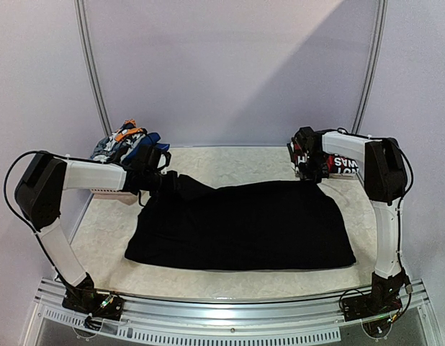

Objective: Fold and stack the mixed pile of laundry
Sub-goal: Pick up the 1/3-folded T-shirt from the center of the board, then fold the 1/3-folded T-shirt at the center of the board.

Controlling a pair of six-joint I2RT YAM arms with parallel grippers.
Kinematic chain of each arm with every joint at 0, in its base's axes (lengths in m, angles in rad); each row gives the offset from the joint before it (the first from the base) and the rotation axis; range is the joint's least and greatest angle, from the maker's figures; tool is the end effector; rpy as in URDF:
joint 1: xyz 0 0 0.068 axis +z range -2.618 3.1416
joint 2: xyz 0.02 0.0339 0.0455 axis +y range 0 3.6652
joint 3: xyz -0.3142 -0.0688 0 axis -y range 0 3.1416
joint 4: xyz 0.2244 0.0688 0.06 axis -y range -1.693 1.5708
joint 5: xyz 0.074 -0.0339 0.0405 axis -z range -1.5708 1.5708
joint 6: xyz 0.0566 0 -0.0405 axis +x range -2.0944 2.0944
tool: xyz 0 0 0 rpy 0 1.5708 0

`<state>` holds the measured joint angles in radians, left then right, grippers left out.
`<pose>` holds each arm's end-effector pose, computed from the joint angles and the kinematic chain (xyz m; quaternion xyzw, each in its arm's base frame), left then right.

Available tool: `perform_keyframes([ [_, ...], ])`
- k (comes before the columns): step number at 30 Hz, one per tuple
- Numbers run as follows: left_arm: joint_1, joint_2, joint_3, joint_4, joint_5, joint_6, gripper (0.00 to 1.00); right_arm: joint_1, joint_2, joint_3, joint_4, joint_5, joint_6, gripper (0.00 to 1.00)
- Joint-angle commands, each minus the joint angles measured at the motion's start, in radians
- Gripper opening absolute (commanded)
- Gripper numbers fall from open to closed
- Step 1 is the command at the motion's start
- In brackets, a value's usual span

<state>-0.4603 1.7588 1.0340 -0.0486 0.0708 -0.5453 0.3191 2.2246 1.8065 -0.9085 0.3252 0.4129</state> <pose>0.3385 -0.1723 0.2272 -0.0254 0.9207 -0.2155 0.3242 0.4533 0.1307 0.2028 0.0656 0.9775 -0.1070 0.1697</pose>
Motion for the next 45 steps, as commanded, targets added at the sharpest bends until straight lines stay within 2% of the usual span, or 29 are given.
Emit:
perform_keyframes([
  [1, -0.011, -0.031, -0.012, -0.03, -0.018, 0.011, 0.0, -0.027, -0.03, -0.015, 0.011, -0.01, -0.017, 0.06],
  [6, -0.011, -0.025, -0.014, -0.028, -0.019, 0.011, 0.0, -0.035, -0.024, -0.018, 0.034, -0.037, -0.024, 0.07],
  [9, -0.011, -0.023, -0.014, -0.027, -0.018, 0.01, 0.0, -0.04, -0.018, -0.014, 0.039, -0.053, -0.032, 0.03],
  [11, -0.011, -0.023, -0.014, -0.027, -0.017, 0.01, 0.0, -0.042, -0.011, -0.013, 0.037, -0.051, -0.035, 0.0],
  [17, -0.012, -0.044, -0.012, -0.05, -0.015, 0.013, 0.0, -0.044, -0.021, -0.022, 0.022, -0.012, -0.044, 0.0],
  [34, -0.039, -0.139, -0.018, -0.131, -0.039, -0.013, 0.0, -0.063, -0.247, -0.253, 0.079, 0.106, -0.072, 0.0],
  [45, -0.074, -0.233, -0.048, -0.199, -0.1, -0.032, 0.0, -0.063, -0.297, -0.342, 0.094, 0.157, -0.054, 0.0],
])
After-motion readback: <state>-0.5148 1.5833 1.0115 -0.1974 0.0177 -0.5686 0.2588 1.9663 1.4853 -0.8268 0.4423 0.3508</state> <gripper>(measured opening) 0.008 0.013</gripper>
